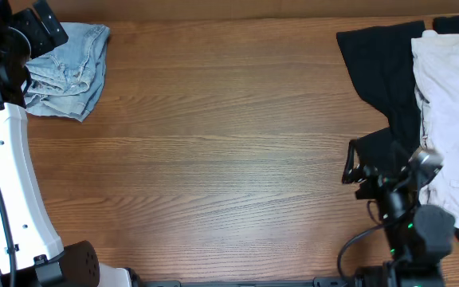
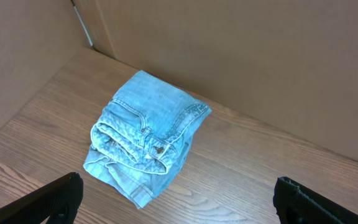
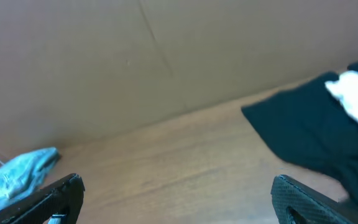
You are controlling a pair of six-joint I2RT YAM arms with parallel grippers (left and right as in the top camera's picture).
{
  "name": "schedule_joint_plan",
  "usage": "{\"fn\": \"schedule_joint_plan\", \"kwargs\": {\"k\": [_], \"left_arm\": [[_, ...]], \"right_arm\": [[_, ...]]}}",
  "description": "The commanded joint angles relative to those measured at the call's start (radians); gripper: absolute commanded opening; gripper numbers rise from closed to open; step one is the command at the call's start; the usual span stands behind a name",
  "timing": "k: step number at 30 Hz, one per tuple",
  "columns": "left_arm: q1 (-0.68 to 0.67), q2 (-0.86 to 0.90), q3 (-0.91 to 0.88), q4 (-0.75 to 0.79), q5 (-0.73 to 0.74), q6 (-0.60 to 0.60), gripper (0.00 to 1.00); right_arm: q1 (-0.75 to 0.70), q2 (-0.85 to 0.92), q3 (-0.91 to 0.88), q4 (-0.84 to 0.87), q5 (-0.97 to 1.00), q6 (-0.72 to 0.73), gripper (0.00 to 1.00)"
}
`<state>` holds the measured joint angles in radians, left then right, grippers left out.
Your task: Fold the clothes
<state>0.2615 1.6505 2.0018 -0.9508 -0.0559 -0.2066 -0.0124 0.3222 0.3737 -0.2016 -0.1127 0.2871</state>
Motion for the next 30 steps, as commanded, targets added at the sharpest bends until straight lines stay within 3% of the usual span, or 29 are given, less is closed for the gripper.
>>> {"fn": "schedule_joint_plan", "kwargs": {"k": [1, 13, 30], "left_arm": [[0.0, 0.007, -0.003, 0.003, 0.004, 0.001, 1.0], [0.0, 0.007, -0.003, 0.004, 0.004, 0.001, 1.0], [0.0, 0.007, -0.003, 0.003, 0.004, 0.001, 1.0]], "right_arm": [[0.002, -0.1, -0.114, 0.076, 0.007, -0.003, 1.0], [0.025, -0.29, -0.366, 0.174, 0.008, -0.004, 1.0], [0.041, -0.319, -0.365, 0.124, 0.045, -0.007, 1.0]]}}
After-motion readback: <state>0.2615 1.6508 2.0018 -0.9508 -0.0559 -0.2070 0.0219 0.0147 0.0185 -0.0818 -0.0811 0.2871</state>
